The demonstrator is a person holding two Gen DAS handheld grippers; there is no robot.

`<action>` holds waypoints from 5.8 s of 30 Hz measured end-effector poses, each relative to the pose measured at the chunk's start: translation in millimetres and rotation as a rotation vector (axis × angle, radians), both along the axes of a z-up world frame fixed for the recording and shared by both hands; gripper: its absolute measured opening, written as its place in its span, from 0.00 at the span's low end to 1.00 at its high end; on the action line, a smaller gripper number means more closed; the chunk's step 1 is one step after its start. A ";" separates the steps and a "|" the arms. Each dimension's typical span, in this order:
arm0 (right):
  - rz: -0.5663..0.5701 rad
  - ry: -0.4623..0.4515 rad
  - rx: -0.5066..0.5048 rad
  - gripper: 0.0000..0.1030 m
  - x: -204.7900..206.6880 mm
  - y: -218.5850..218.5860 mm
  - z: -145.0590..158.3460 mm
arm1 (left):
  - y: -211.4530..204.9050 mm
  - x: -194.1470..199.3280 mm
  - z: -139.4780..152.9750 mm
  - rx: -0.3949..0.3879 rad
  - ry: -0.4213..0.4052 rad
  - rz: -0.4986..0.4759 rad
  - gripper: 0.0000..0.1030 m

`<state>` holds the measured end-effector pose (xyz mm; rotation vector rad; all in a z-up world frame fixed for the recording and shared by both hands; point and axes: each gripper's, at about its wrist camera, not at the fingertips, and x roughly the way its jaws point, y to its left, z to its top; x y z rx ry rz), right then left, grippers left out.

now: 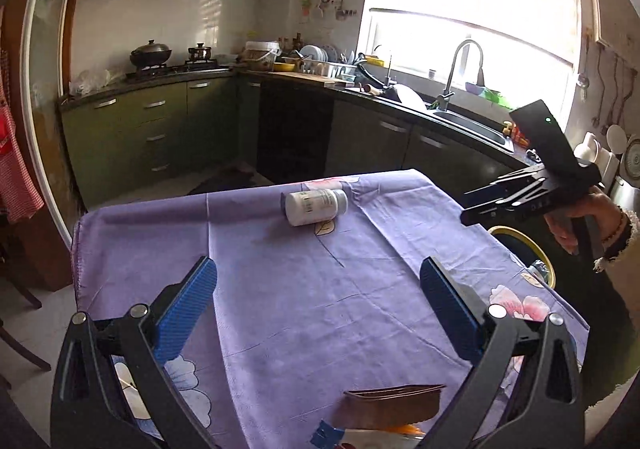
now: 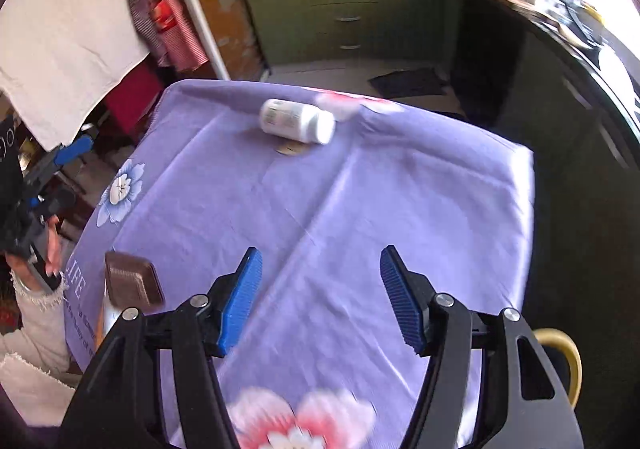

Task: Collect trash
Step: 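Grasp the white pill bottle with the right tool, then carry the pill bottle over the bin with the right tool and release, then grasp the brown plastic tray with the left tool, then carry the brown tray over the bin with the left tool and release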

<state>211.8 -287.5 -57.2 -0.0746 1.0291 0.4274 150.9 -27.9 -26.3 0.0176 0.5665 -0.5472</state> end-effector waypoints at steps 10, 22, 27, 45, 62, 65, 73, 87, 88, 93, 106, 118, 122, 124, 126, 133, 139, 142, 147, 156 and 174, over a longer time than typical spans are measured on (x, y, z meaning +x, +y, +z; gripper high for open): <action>-0.268 0.053 0.028 0.84 112.7 70.6 -31.5 | 44.8 6.1 2.9 -0.208 0.006 0.100 0.94; -0.392 0.121 -0.090 0.85 157.5 113.8 -61.8 | 46.3 19.0 -22.4 -0.223 0.104 0.138 0.94; -0.421 0.155 -0.099 0.82 167.6 117.1 -73.5 | 42.0 17.6 -24.7 -0.228 0.116 0.120 0.94; -0.353 0.095 0.083 0.82 -1.0 13.6 -4.9 | 27.9 13.2 -29.3 -0.215 0.105 0.067 0.94; -0.882 0.162 -0.121 0.82 -125.2 -280.3 -69.3 | -35.1 -40.0 -4.7 -0.015 0.064 -0.091 0.94; -0.902 0.197 -0.089 0.82 -116.3 -297.8 -89.8 | -38.4 -50.3 -1.5 0.015 0.079 -0.099 0.94; -0.899 0.106 -0.007 0.93 -146.1 -299.2 -70.1 | -52.3 -63.4 -3.1 0.106 0.110 -0.127 0.94; -0.721 -0.157 -0.017 0.93 -220.8 -180.2 5.9 | -74.0 -77.4 -38.1 0.281 0.228 -0.149 0.94; -0.711 -0.158 -0.020 0.93 -222.2 -176.4 6.4 | -74.3 -75.1 -42.6 0.293 0.245 -0.140 0.94; -0.676 -0.144 -0.015 0.93 -225.4 -165.1 3.7 | -68.8 -61.6 -55.0 0.271 0.333 -0.116 0.94; -0.636 -0.108 -0.007 0.93 -211.7 -163.0 -11.8 | -73.5 -45.6 -65.1 0.312 0.431 -0.120 0.82; -0.611 -0.091 -0.005 0.93 -205.3 -157.9 -14.8 | -72.5 -38.8 -74.2 0.343 0.461 -0.112 0.55; -0.606 -0.091 -0.006 0.93 -204.8 -156.4 -14.3 | -72.2 -38.6 -74.0 0.340 0.459 -0.113 0.55; -0.604 -0.092 -0.007 0.93 -205.2 -155.4 -14.0 | -71.4 -38.8 -72.6 0.336 0.454 -0.112 0.55; -0.602 -0.091 -0.007 0.93 -205.2 -155.1 -13.7 | -71.3 -39.9 -69.7 0.334 0.444 -0.115 0.55; -0.607 -0.093 -0.011 0.93 -207.6 -156.5 -12.5 | -73.4 -49.4 -50.4 0.323 0.401 -0.137 0.55; -0.632 -0.099 -0.020 0.93 -214.6 -168.7 -10.0 | -97.1 -60.0 -23.1 0.307 0.358 -0.224 0.55; -0.654 -0.107 -0.030 0.93 -221.8 -180.6 -7.5 | -122.5 -61.8 -9.0 0.296 0.341 -0.300 0.55; -0.718 -0.128 -0.026 0.93 -242.9 -211.8 -1.7 | -188.1 -62.2 3.7 0.308 0.332 -0.446 0.55; -0.814 -0.178 -0.007 0.93 -276.7 -270.9 2.1 | -344.1 -65.3 -10.2 0.327 0.357 -0.667 0.55; -0.865 -0.150 -0.061 0.93 -323.5 -306.1 -8.7 | -400.5 -27.4 -16.5 0.239 0.302 -0.601 0.77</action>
